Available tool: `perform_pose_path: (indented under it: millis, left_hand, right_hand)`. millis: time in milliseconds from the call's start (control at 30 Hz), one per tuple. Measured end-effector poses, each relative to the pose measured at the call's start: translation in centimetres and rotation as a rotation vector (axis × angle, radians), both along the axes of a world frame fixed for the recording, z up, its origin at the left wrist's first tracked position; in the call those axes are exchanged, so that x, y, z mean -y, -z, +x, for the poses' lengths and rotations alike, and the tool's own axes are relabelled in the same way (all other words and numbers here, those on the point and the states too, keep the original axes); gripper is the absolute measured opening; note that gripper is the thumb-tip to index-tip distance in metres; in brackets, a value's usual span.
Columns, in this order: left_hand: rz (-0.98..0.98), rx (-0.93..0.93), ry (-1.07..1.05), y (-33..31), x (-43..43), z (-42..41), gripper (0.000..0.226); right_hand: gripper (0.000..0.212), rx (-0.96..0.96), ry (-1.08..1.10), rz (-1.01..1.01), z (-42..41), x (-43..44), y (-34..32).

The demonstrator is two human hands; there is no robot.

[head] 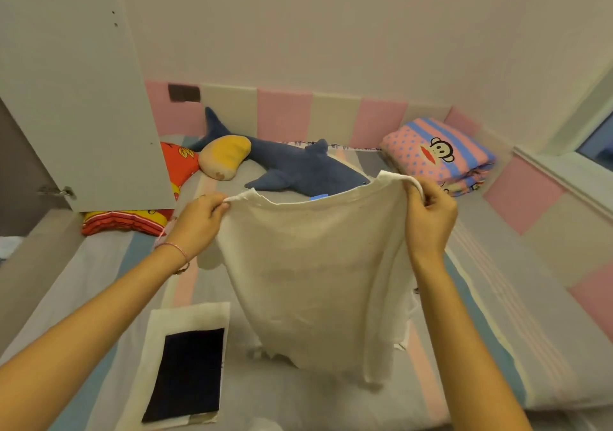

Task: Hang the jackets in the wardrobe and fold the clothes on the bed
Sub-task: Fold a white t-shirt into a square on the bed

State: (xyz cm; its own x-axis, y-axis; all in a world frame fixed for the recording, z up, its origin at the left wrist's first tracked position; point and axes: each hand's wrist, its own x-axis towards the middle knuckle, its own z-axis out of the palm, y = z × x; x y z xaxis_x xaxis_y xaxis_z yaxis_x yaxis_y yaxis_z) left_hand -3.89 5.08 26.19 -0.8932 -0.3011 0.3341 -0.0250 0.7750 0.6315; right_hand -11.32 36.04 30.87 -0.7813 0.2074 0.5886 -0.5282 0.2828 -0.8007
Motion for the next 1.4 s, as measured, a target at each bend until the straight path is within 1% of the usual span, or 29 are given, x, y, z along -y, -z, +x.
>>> perform_pose_path:
  millis: [33, 67, 100, 133, 167, 200, 267, 300, 333, 367, 400, 433, 467, 500, 533, 567, 600, 633, 733, 800, 867, 900, 967, 1067, 1133, 1200, 1267, 1333, 1400]
  left_hand:
    - [0.030, -0.030, -0.004, -0.5, -0.2, -0.3, 0.021]
    - [0.036, -0.123, -0.036, -1.3, -0.4, -0.4, 0.022]
    - [0.015, -0.222, -0.085, -1.9, -0.3, -0.7, 0.023]
    - [-0.035, -0.272, -0.116, -2.4, -0.1, -1.2, 0.027]
    - [-0.076, -0.218, -0.107, -2.7, 0.3, -1.9, 0.031]
    - [-0.131, -0.059, -0.056, -2.9, 0.5, -2.8, 0.038]
    - [-0.389, 0.356, 0.097, -2.9, 0.5, -3.9, 0.045]
    - [-0.472, 0.457, 0.172, -3.3, 0.3, -4.3, 0.043]
    - [-0.490, 0.441, 0.220, -3.9, 0.1, -4.6, 0.044]
    - [-0.464, 0.352, 0.223, -5.0, 0.3, -5.0, 0.046]
    - [-0.405, 0.214, 0.199, -6.2, 0.7, -5.5, 0.044]
    - [-0.350, 0.105, 0.174, -7.1, 1.4, -5.9, 0.034]
    - [-0.325, 0.048, 0.163, -7.8, 2.0, -6.1, 0.017]
    - [-0.305, 0.045, 0.152, -8.4, 2.8, -6.5, 0.009]
    - [-0.324, 0.050, 0.135, -8.5, 3.3, -6.8, 0.024]
    - [-0.353, 0.064, 0.101, -8.5, 3.9, -7.1, 0.032]
    - [-0.352, 0.052, 0.070, -8.4, 4.4, -7.3, 0.032]
    - [-0.320, 0.027, 0.027, -8.3, 4.6, -7.3, 0.027]
    - [-0.185, -0.114, -0.116, -9.1, 4.8, -7.8, 0.009]
    - [-0.216, -0.174, -0.124, -9.4, 4.5, -8.3, 0.005]
    - [-0.215, -0.138, -0.040, -8.7, 3.9, -9.2, 0.008]
    - [-0.192, -0.107, 0.018, -7.9, 3.5, -9.7, 0.010]
    - [-0.147, 0.006, 0.134, -5.5, 2.2, -10.1, 0.021]
    - [0.005, 0.254, 0.315, -1.1, -1.2, -10.4, 0.057]
    - [0.049, 0.348, 0.409, 0.9, -3.4, -10.3, 0.072]
    - [0.082, 0.405, 0.513, 2.5, -5.3, -10.1, 0.078]
    - [0.128, 0.400, 0.572, 3.9, -6.7, -9.9, 0.071]
    - [0.209, 0.342, 0.530, 5.1, -7.8, -9.5, 0.045]
    - [0.326, 0.358, 0.460, 6.0, -8.4, -9.1, 0.021]
  right_hand:
    - [0.020, -0.027, 0.039, -0.047, 0.0, -0.4, 0.0]
    - [0.020, -0.068, 0.076, -0.098, 0.1, -0.8, -0.3]
    - [0.021, -0.117, 0.108, -0.137, 0.1, -1.2, -0.5]
    - [0.023, -0.151, 0.129, -0.152, -0.3, -1.6, -0.6]
    - [0.024, -0.134, 0.130, -0.128, -1.0, -1.8, -0.5]
    - [0.023, -0.055, 0.095, -0.067, -2.1, -1.8, -0.5]
    - [0.013, 0.170, 0.022, 0.191, -4.8, -1.8, 0.2]
    - [0.010, 0.211, 0.046, 0.294, -5.9, -1.9, 0.4]
    - [0.010, 0.212, 0.081, 0.333, -6.6, -2.0, 0.4]
    - [0.012, 0.172, 0.103, 0.313, -7.2, -1.9, -0.3]
    - [0.014, 0.109, 0.120, 0.258, -7.6, -1.7, -1.2]
    - [0.016, 0.053, 0.138, 0.180, -8.0, -1.8, -2.0]
    - [0.021, 0.022, 0.149, 0.129, -8.7, -2.0, -2.4]
    - [0.028, 0.019, 0.152, 0.122, -9.5, -2.2, -2.7]
    - [0.036, 0.056, 0.157, 0.151, -10.1, -2.6, -2.7]
    - [0.043, 0.108, 0.155, 0.179, -10.8, -3.0, -2.6]
    - [0.048, 0.154, 0.151, 0.192, -11.4, -3.5, -2.3]
    - [0.050, 0.159, 0.140, 0.177, -11.7, -3.8, -2.1]
    - [0.048, 0.091, 0.096, -0.067, -12.7, -3.6, -3.5]
    - [0.044, 0.096, 0.041, -0.194, -13.0, -2.8, -4.3]
    - [0.048, 0.170, -0.067, -0.243, -12.3, -1.4, -4.3]
    - [0.047, 0.194, -0.132, -0.195, -11.6, -0.5, -4.3]
    - [0.036, 0.198, -0.291, 0.034, -10.2, 1.2, -4.3]
    - [0.020, 0.201, -0.563, 0.472, -8.3, 3.4, -4.9]
    - [0.009, 0.206, -0.676, 0.593, -7.6, 4.0, -5.7]
    - [0.013, 0.176, -0.716, 0.585, -7.1, 4.0, -6.5]
    - [0.015, 0.144, -0.733, 0.541, -6.9, 3.8, -6.8]
    - [0.013, 0.108, -0.703, 0.456, -6.8, 3.5, -7.2]
    - [0.012, 0.047, -0.617, 0.365, -6.8, 3.2, -7.6]
